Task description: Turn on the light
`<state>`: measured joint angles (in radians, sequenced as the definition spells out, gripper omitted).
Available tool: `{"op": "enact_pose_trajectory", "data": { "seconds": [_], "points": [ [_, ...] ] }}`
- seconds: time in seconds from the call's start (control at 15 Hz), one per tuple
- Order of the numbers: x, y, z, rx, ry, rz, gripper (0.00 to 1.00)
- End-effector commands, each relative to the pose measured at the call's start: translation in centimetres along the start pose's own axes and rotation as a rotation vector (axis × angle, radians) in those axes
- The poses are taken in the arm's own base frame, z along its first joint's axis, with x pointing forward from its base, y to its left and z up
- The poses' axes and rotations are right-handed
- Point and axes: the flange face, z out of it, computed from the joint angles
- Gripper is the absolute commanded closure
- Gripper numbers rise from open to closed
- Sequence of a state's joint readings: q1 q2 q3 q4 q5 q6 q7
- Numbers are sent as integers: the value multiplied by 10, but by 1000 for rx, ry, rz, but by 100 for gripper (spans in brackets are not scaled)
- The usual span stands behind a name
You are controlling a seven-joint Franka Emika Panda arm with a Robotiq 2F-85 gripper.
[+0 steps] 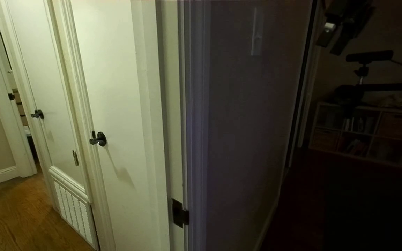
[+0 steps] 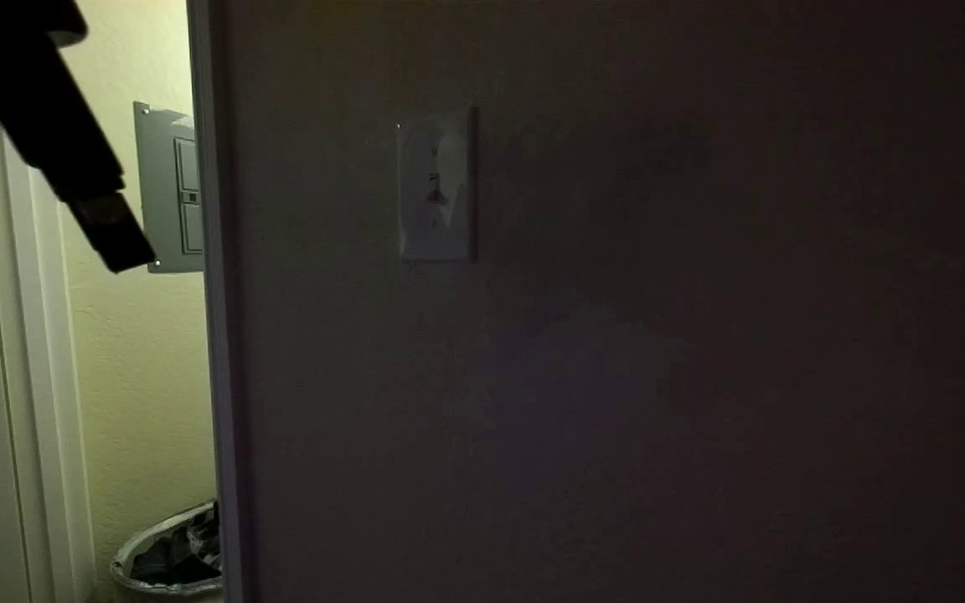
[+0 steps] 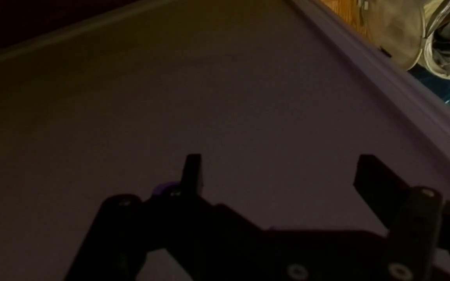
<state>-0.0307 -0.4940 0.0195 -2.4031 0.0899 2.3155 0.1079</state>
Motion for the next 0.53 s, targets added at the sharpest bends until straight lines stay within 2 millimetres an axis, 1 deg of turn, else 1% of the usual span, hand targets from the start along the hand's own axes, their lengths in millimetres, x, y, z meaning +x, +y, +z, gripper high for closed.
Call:
{"op": "enact_pose_trajectory", "data": {
  "seconds": [0.0,0.07,0.13,0.27,0.47],
  "points": [
    [38,7,8,-23,50,-32,0],
    [44,7,10,-25,54,-39,0],
    [28,2,8,-11,33,-18,0],
    [39,3,12,-13,34,-24,0],
    [43,3,13,-13,35,-25,0]
  ]
}}
